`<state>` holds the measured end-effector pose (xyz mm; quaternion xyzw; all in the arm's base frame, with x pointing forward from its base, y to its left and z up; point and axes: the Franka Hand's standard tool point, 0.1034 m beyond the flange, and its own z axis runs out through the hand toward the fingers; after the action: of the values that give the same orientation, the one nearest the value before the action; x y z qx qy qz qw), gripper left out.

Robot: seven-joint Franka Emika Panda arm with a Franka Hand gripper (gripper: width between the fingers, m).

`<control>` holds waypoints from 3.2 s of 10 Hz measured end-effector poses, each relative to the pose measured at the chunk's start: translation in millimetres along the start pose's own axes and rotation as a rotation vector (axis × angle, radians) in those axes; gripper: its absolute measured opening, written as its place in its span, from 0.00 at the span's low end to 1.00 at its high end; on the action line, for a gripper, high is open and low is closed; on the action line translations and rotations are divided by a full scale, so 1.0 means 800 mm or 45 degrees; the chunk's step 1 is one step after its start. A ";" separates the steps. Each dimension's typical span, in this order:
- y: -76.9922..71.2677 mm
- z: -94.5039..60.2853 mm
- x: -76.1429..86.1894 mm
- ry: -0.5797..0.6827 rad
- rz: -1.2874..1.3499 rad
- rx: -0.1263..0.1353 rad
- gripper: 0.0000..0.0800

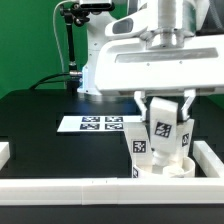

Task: Assemble stool

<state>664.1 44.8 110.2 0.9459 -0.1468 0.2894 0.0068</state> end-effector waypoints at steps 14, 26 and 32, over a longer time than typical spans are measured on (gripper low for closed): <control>-0.012 -0.008 -0.028 -0.038 0.103 0.045 0.41; -0.022 0.004 -0.034 -0.045 0.066 0.046 0.41; -0.019 0.008 -0.038 -0.049 0.055 0.040 0.41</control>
Offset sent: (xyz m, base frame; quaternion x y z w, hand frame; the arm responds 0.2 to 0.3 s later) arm 0.0000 0.0000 0.0000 0.0000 0.0000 0.0000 1.0000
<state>647.6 66.8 89.4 0.9478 -0.1628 0.2736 -0.0171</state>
